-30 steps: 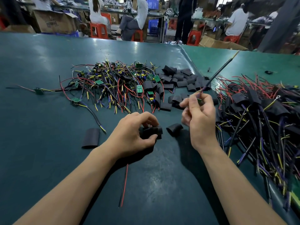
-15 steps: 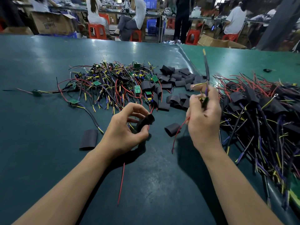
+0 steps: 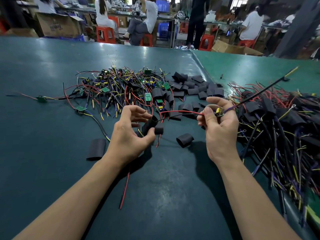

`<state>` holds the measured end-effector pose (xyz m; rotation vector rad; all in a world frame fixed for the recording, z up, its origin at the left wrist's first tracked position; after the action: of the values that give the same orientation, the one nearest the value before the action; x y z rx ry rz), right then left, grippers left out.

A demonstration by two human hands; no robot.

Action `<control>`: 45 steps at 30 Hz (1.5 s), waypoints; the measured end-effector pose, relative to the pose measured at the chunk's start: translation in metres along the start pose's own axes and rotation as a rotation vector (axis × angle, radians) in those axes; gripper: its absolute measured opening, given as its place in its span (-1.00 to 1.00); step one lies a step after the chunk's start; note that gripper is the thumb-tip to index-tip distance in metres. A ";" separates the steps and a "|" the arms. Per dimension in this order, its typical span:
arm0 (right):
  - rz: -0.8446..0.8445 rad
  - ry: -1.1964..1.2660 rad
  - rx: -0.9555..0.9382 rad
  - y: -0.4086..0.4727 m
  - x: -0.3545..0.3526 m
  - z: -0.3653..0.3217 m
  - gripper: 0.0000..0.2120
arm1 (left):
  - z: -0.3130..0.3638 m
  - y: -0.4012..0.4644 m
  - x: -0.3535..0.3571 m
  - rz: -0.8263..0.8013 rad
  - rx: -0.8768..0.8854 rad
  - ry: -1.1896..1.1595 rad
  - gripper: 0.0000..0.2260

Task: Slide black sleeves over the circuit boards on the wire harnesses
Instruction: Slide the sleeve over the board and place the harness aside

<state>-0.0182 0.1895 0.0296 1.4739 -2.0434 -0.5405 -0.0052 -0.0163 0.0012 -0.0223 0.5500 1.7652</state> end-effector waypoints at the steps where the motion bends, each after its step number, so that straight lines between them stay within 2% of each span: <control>1: -0.008 -0.031 -0.030 0.000 0.000 -0.001 -0.77 | 0.000 0.000 0.000 -0.009 -0.004 -0.010 -0.58; 7: -0.011 -0.202 -0.196 -0.004 0.001 -0.005 -0.72 | 0.003 -0.003 0.001 -0.073 0.025 -0.008 -0.60; 17: -0.093 -0.100 -0.177 -0.006 0.004 -0.007 -0.72 | -0.004 0.003 0.002 -0.022 -0.020 0.039 -0.57; 25: -0.202 -0.131 -0.144 -0.009 0.007 -0.004 -0.70 | -0.002 0.002 0.001 -0.020 -0.025 0.022 -0.58; 29: -0.144 -0.152 -0.105 -0.007 0.005 -0.002 -0.71 | 0.002 -0.001 0.002 -0.055 0.058 0.014 -0.58; 34: -0.028 -0.089 -0.039 -0.002 0.001 0.001 -0.72 | -0.002 0.001 0.001 -0.041 0.041 0.004 -0.58; 39: -0.050 -0.122 -0.021 -0.004 0.003 0.006 -0.73 | -0.002 0.001 0.002 -0.044 0.048 0.008 -0.57; 45: 0.007 -0.190 0.002 -0.003 0.000 0.010 -0.72 | -0.002 0.001 0.001 -0.046 0.061 0.025 -0.56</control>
<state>-0.0224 0.1891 0.0205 1.4641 -2.1935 -0.6996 -0.0072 -0.0159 -0.0005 -0.0148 0.6167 1.7047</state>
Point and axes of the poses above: each hand's wrist, its own y-axis towards the middle knuckle, its own x-axis out of the palm, z = x × y, the point moved 1 cm from there along y, towards the middle knuckle, and after that the axes turned 14 degrees about -x, right-handed, at the moved point
